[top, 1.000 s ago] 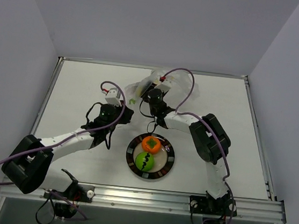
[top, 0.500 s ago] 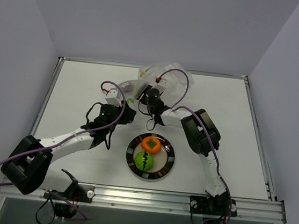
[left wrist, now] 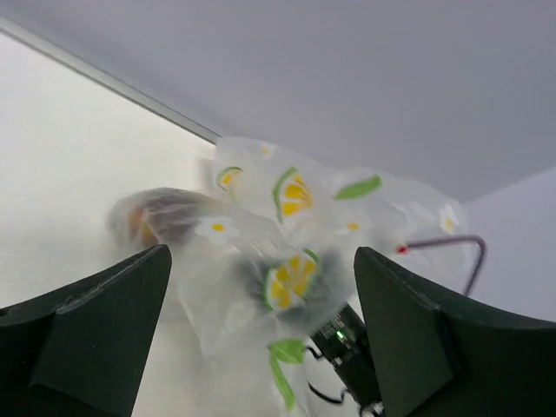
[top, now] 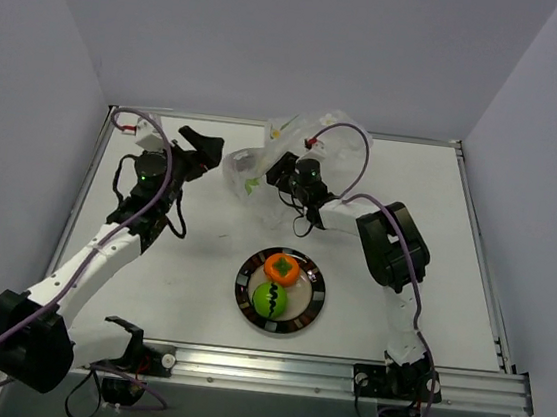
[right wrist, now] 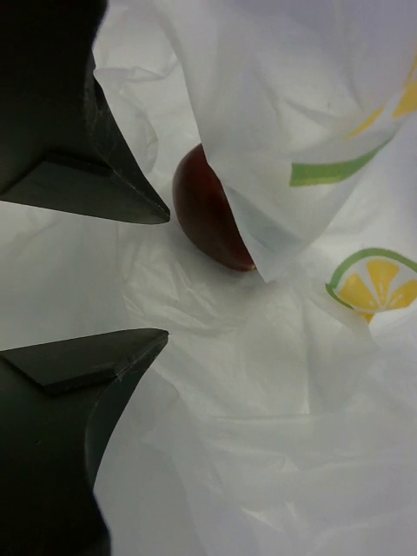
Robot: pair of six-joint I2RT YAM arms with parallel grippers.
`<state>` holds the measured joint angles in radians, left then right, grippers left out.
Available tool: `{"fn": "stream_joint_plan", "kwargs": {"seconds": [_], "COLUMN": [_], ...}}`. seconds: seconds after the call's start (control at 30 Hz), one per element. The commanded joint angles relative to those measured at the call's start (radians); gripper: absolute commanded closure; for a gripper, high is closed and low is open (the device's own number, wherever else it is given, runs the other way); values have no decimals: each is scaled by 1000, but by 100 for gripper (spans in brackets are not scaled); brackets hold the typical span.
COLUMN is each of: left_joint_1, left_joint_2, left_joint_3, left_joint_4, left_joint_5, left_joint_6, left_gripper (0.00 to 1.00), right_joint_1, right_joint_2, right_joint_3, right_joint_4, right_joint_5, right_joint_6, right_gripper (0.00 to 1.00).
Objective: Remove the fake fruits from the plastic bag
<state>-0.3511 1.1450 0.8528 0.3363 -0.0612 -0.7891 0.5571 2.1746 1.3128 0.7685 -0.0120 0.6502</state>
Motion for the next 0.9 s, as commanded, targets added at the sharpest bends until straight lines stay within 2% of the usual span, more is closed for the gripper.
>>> {"fn": "stream_joint_plan", "kwargs": {"seconds": [0.0,0.07,0.17,0.27,0.43,0.5,0.6,0.87], "left_joint_1": [144,194,207,216,238,241,236,219], "left_joint_2": [91,186,333,491,730,777,850,903], "left_joint_3": [-50,-60,12,78,133,147,169,212], "left_joint_4": [27,93,148,245,504,593,644,699], "left_joint_5": [103,153,216,293,362,380,379,333], "left_joint_6": [-194,-255,-269,-353,-487,-524,-565,-588], "left_gripper": [16,17,17,18,16,16,16,16], "right_joint_1": [7,3,-3,-2,-3,-2,0,4], "right_joint_2": [-84,-96,-114,-122,-127,-131,-131,-124], "right_joint_3": [-23,-32,-43,-49,-61,-66,-76,-86], "right_joint_4": [23,11,6,-6,-17,-21,-18,-6], "right_joint_5": [-74,-94,-115,-123,-140,-146,-152,-161], "right_joint_6": [-26,-41,-50,-57,-64,-72,-70,-67], "right_gripper": [53,52,52,52,52,52,52,52]}}
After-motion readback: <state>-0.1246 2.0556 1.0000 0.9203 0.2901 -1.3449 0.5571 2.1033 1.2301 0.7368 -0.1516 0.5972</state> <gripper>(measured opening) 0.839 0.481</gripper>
